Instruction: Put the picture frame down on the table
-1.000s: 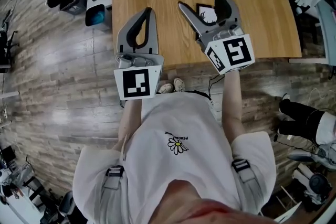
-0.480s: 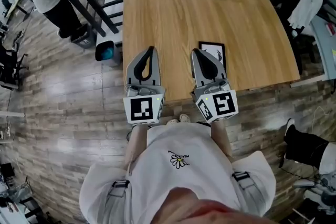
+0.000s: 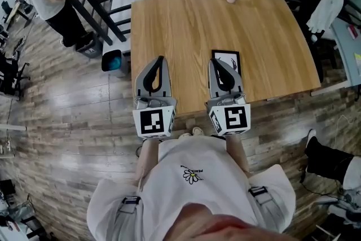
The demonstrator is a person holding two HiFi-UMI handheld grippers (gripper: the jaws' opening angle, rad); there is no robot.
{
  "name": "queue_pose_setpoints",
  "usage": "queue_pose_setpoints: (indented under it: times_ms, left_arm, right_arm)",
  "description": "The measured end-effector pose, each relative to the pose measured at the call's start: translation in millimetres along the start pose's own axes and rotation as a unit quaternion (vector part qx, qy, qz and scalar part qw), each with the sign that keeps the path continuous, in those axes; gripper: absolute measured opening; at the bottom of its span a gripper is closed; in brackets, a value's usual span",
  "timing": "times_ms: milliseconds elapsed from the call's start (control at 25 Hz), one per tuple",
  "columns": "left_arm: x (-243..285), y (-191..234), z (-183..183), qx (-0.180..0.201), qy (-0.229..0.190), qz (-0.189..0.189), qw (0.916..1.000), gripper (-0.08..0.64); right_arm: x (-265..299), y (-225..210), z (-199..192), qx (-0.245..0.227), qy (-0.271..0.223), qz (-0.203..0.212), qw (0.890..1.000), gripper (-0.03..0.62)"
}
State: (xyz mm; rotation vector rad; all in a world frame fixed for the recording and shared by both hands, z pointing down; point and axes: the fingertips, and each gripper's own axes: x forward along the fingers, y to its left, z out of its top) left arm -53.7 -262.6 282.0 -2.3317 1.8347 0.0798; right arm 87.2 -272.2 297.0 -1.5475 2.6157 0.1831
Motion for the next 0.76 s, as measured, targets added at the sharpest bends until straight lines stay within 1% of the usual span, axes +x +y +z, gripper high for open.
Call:
queue_pose_setpoints:
  times_ms: [200, 560, 760]
  left_arm:
    - [-3.1, 1.6, -1.4, 0.0, 0.002, 0.005, 1.0, 0.015]
    - [-4.6, 9.6, 2.3, -0.002, 0.001, 0.012, 0.9999, 0.015]
    - [-6.4, 9.6, -2.6, -0.005, 0.004, 0.013, 0.9999, 0.015]
  right_arm:
    - [-2.2, 2.3, -2.0, -0.006, 0.002, -0.001, 1.0, 0.009]
    - [-2.5, -2.5, 4.6, 0.0, -0.008, -0.016, 1.0, 0.009]
    - [-5.5, -3.4, 6.5, -0.005, -0.016, -0.023, 1.0, 0.009]
